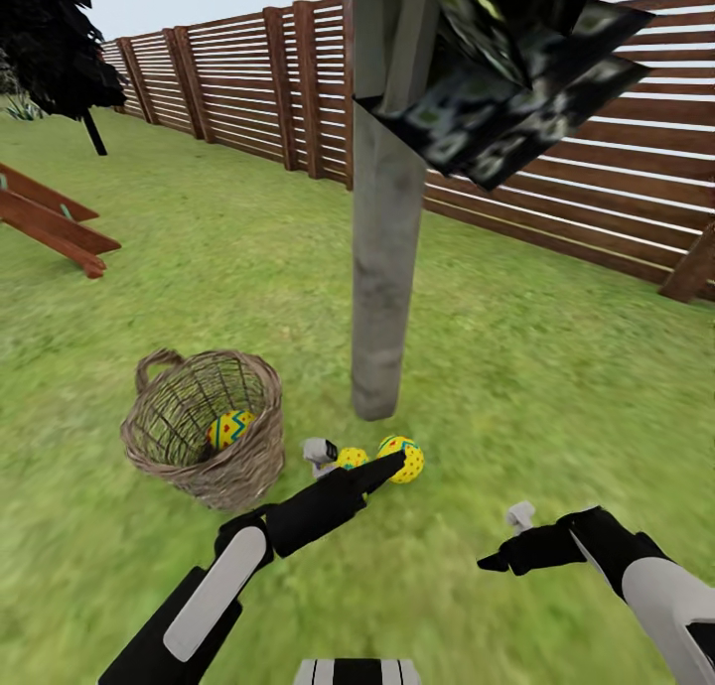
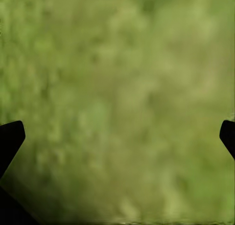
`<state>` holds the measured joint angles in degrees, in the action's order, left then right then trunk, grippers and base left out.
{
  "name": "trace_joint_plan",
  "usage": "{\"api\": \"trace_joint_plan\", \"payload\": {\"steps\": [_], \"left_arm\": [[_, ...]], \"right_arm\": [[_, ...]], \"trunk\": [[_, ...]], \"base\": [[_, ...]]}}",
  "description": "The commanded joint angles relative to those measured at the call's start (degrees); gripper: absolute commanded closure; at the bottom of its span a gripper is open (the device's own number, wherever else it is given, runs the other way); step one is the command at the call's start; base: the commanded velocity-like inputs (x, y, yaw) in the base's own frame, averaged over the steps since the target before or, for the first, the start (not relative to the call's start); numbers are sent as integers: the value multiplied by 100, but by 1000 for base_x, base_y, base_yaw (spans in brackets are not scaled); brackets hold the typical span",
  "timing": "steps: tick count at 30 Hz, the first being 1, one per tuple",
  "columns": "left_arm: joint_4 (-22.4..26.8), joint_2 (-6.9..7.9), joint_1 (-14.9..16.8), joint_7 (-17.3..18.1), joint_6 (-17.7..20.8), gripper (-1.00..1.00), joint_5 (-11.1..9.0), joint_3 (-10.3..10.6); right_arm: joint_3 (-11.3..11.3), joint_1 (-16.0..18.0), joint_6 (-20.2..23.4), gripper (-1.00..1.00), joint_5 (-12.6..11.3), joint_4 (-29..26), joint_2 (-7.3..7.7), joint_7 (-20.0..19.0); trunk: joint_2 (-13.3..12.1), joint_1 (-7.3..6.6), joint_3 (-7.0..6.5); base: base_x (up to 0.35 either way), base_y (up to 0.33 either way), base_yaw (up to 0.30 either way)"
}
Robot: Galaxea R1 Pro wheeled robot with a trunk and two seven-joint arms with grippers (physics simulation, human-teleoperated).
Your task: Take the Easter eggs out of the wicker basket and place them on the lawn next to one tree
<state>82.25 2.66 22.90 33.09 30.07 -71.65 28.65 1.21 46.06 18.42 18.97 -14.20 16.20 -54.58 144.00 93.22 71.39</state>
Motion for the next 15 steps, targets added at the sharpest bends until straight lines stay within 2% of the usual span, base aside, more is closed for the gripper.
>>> {"api": "trace_joint_plan", "payload": {"steps": [1,5,8,15], "left_arm": [[1,5,0,-6,43,-100,-59,-57],[2,36,-18,32,36,-100,-66,-191],[2,56,-22,188,37,-100,-82,-215],[2,59,-23,284,41,-100,-86,-212]], "right_arm": [[11,-1,56,-100,-12,-12,-1,-3],[11,-8,56,-100,-8,-4,-6,16],[11,-35,56,-100,-21,-6,-5,17],[11,-44,56,-100,-25,-4,-7,25]], "trunk": [[2,-5,4],[2,-5,4],[2,-5,4],[2,-5,4]], "base": [[-210,0,0],[-49,53,0],[-4,255,0],[-1,294,0]]}}
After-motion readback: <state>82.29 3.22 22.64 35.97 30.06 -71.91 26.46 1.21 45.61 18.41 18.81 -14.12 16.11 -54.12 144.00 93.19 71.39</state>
